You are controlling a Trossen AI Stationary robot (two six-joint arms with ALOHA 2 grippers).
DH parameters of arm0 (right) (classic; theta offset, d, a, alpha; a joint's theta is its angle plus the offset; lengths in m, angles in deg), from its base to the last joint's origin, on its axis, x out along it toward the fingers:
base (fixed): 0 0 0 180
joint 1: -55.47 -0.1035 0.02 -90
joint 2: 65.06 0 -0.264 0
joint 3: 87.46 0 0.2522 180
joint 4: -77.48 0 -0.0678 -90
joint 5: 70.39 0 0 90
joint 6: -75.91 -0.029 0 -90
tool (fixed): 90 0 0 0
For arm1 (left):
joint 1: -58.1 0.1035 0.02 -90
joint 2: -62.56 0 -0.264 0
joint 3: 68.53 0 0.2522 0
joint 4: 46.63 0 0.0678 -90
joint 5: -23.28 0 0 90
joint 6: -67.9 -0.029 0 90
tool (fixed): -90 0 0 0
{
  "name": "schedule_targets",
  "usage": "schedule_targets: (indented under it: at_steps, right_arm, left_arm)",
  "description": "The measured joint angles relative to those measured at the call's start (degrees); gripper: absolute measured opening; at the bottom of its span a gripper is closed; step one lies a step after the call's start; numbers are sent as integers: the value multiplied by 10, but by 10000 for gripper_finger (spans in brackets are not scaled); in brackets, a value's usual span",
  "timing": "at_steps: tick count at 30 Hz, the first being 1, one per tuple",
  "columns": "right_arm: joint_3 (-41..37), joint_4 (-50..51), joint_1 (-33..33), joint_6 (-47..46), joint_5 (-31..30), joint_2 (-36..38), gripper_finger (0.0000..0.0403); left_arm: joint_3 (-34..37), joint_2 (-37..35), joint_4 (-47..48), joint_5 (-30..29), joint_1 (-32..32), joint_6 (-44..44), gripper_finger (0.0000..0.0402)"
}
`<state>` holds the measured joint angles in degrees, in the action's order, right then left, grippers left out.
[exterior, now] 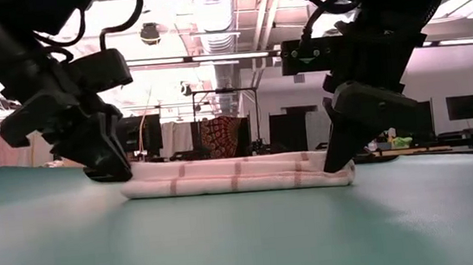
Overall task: Roll towel into tight, uniform cylinder
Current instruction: Fold the white towel
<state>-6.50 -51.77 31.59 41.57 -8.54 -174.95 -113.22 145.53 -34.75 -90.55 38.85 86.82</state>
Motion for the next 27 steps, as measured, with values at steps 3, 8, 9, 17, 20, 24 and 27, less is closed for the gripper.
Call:
schedule_targets:
  at_steps: [3,8,9,17,20,24,27]
  right_arm:
    - [0,0,0,1,1,0,18]
    - [0,-1,0,3,2,0,18]
    - [0,-1,0,4,2,0,18]
    - [0,-1,0,5,2,-1,18]
    - [0,-2,0,12,3,-1,18]
    - [0,-2,4,16,2,-1,18]
    - [0,-3,6,18,2,-1,19]
  left_arm:
    - [0,-1,0,-7,0,-14,78]
    - [0,-2,-1,-17,-2,15,111]
    - [0,-4,-1,-18,-5,19,111]
    - [-1,-29,-36,-189,-65,-40,28]
    - [-1,-28,-57,-190,-71,-66,6]
    - [13,-9,-111,-151,-59,-104,1]
    - [15,11,-138,-119,-45,-129,0]
